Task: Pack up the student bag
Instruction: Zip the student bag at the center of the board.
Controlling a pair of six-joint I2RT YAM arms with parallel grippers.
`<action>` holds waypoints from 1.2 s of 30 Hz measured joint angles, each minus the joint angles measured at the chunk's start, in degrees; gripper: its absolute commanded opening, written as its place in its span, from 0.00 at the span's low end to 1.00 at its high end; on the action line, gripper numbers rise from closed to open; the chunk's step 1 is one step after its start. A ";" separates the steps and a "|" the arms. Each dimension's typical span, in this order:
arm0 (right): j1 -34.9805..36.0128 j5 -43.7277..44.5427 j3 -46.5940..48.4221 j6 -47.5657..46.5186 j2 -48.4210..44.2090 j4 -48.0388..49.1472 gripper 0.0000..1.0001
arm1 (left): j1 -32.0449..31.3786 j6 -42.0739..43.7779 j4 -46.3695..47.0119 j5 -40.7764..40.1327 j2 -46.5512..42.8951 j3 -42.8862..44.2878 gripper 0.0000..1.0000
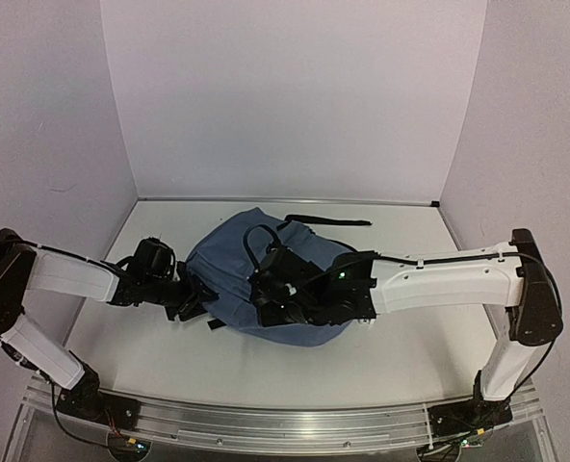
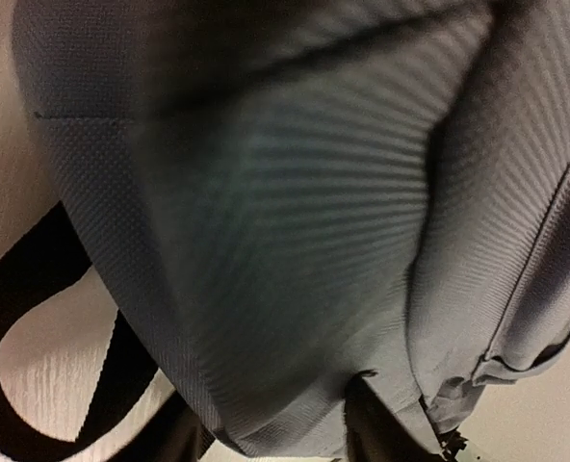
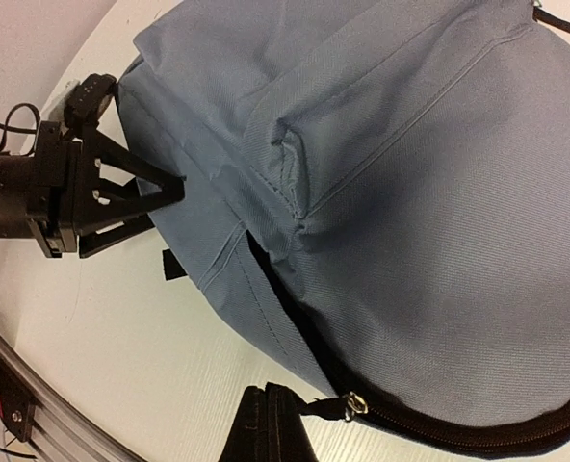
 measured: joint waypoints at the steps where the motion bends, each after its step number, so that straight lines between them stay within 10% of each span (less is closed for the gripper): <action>1: 0.00 0.50 0.00 0.00 0.00 -0.04 0.00 | -0.14 -0.13 0.25 -0.02 1.14 0.51 0.17; 5: 0.04 3.53 0.17 0.09 0.00 -1.10 0.00 | -0.22 -0.83 0.43 -1.18 2.42 1.48 0.00; 22: -0.39 16.39 0.73 6.19 -0.37 -18.11 0.00 | 12.29 9.57 -10.74 0.00 -2.56 4.59 0.00; 32: -6.16 15.12 -5.50 4.46 -6.49 -14.97 0.00 | 21.09 20.41 -13.53 5.00 10.75 18.25 0.00; 36: -7.51 9.63 -6.37 0.27 -7.65 -7.14 0.00 | 21.72 24.12 -14.51 4.87 16.00 25.88 0.33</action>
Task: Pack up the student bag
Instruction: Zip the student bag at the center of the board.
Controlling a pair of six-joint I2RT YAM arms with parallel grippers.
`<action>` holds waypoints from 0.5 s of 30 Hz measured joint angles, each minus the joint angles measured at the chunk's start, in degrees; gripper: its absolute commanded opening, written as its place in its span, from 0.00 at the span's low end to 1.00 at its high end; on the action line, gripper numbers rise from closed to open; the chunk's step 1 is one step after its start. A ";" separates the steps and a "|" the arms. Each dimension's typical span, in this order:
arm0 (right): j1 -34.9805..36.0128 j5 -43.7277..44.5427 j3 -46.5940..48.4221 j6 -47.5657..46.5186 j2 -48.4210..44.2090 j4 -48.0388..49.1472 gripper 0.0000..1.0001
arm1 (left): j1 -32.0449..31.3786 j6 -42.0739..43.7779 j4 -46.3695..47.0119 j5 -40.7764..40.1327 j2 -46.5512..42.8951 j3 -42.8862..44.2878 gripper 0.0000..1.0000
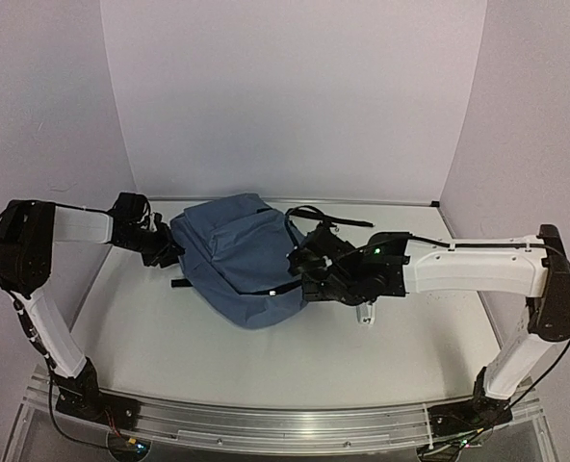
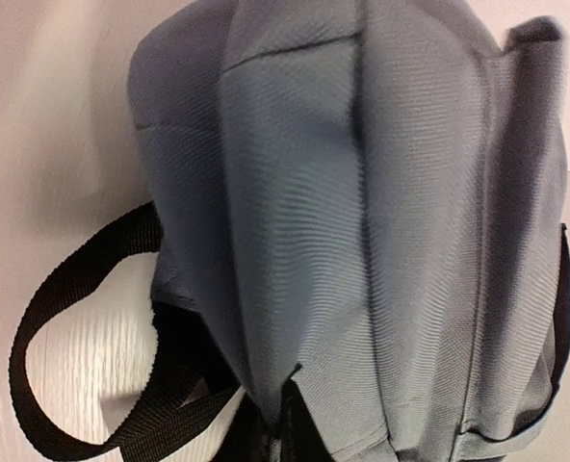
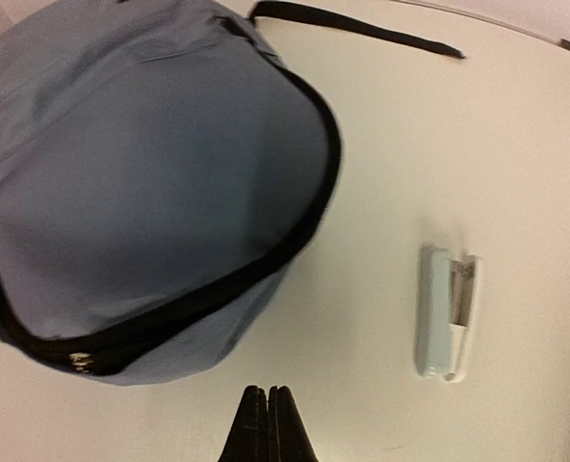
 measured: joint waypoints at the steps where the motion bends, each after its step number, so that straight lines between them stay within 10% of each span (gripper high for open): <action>1: 0.09 -1.61 0.01 -0.89 -0.02 2.12 0.00 | 0.04 1.00 0.02 -0.21 0.68 1.41 0.44; 5: 0.46 -7.03 0.01 -3.75 -0.02 8.66 0.16 | 0.07 1.87 0.03 -0.43 0.64 3.63 0.68; 15: -1.73 -15.92 -3.54 -6.47 -0.18 16.13 0.56 | -7.33 -5.95 -0.51 -5.03 -17.07 -10.08 0.92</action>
